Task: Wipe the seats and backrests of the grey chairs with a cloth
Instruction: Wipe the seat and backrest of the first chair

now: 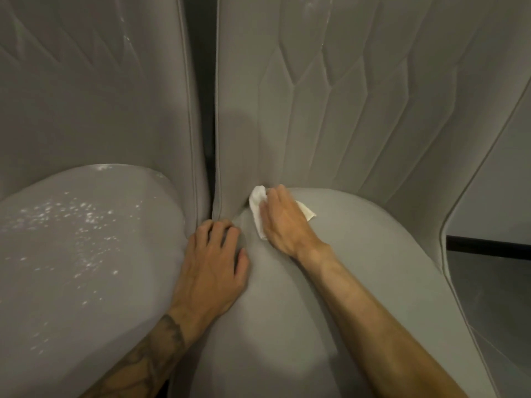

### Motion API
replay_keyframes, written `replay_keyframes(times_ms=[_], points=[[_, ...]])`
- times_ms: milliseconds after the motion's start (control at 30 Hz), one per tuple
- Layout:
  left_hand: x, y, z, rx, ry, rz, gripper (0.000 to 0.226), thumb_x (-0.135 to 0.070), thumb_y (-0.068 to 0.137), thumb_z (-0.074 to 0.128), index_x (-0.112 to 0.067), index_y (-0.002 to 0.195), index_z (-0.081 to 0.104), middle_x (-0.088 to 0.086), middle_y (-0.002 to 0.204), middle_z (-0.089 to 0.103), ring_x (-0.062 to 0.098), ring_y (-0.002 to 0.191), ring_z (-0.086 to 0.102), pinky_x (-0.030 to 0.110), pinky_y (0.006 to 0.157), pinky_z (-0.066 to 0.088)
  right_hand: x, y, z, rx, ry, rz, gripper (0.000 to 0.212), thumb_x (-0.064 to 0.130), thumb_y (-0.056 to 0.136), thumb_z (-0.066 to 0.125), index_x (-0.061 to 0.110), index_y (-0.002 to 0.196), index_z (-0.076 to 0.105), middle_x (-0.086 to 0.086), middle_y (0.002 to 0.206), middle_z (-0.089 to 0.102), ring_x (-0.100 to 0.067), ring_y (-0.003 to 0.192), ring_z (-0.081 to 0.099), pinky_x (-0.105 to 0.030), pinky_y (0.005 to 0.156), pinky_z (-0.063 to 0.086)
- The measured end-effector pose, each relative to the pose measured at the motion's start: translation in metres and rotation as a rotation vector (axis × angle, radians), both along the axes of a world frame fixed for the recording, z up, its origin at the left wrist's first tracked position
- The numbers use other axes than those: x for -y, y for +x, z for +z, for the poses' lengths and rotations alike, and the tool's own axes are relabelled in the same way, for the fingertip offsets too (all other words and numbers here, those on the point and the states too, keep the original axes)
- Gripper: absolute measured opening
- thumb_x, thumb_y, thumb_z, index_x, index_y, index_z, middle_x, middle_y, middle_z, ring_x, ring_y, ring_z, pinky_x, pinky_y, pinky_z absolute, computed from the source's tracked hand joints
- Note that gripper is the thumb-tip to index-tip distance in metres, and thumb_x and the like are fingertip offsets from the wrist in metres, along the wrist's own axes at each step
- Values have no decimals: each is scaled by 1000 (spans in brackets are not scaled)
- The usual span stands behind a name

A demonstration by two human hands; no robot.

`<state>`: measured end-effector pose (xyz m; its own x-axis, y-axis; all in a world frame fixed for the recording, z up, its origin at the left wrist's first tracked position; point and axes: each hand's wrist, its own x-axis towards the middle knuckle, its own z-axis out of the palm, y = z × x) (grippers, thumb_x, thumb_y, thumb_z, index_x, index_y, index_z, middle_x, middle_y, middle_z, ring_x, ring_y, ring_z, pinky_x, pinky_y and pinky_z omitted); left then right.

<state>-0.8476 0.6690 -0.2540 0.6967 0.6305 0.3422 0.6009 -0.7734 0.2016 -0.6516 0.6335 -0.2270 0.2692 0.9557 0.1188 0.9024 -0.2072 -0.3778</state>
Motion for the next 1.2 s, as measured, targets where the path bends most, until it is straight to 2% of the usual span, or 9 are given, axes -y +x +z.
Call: replay_keyframes(times_ms=[133, 200, 367, 533, 633, 800, 967, 1100, 1200], points=[[-1, -1, 0, 4, 0, -5, 30, -34, 96, 51, -13, 115, 60, 9, 127, 57, 33, 119, 49, 48, 97, 48, 10, 25, 6, -44, 10, -62, 29, 19, 106, 38, 2, 128, 49, -17, 123, 51, -35, 114, 50, -44, 104, 37], [-1, -1, 0, -8, -8, 4, 31, -35, 96, 50, -13, 115, 60, 9, 128, 57, 33, 119, 49, 48, 97, 48, 9, 22, 6, -30, 21, -119, 29, 21, 107, 37, 1, 122, 51, -17, 120, 51, -35, 110, 51, -43, 102, 38], [0, -1, 1, -31, -21, 6, 28, -34, 97, 50, -14, 114, 60, 9, 128, 57, 33, 120, 50, 48, 98, 48, 7, -5, 2, -52, 19, 76, 28, 26, 107, 41, 2, 116, 53, -14, 116, 54, -32, 108, 52, -44, 98, 41], [-1, 0, 2, -21, -15, 13, 28, -34, 97, 51, -13, 113, 60, 9, 127, 57, 33, 118, 50, 49, 97, 48, 4, 16, 4, -56, 24, -73, 27, 21, 107, 41, 2, 120, 52, -16, 118, 52, -35, 108, 53, -45, 100, 40], [-1, 0, 2, -10, -34, -2, 26, -34, 97, 50, -14, 111, 60, 8, 127, 58, 32, 118, 49, 48, 98, 47, 4, -17, 1, -168, 35, 82, 23, 24, 106, 43, 3, 109, 53, -14, 109, 53, -30, 100, 52, -43, 94, 42], [0, -1, 1, -23, -41, 13, 30, -36, 98, 48, -16, 116, 60, 6, 130, 57, 30, 122, 48, 45, 100, 47, 4, 6, 3, -163, 0, 162, 28, 27, 107, 40, 9, 124, 51, -9, 122, 51, -27, 112, 54, -39, 100, 42], [1, 0, 4, -21, -61, 15, 28, -35, 98, 49, -16, 116, 60, 5, 127, 58, 28, 121, 48, 44, 101, 47, 1, -12, -4, -168, 143, 134, 5, 16, 105, 44, 17, 105, 49, 4, 94, 51, -15, 91, 46, -35, 88, 42], [0, -3, 6, -22, -57, 2, 30, -32, 96, 51, -14, 118, 63, 5, 128, 59, 29, 122, 50, 44, 102, 47, 5, -7, 0, -168, 31, 265, 25, 28, 107, 40, 12, 124, 50, -4, 123, 50, -23, 111, 54, -36, 99, 43], [0, -2, 8, -26, -40, 0, 28, -33, 96, 51, -14, 114, 62, 7, 126, 59, 31, 120, 50, 47, 99, 48, 3, 12, 8, -90, -12, 165, 27, 24, 107, 41, 10, 127, 51, -10, 124, 50, -32, 113, 54, -45, 100, 41]])
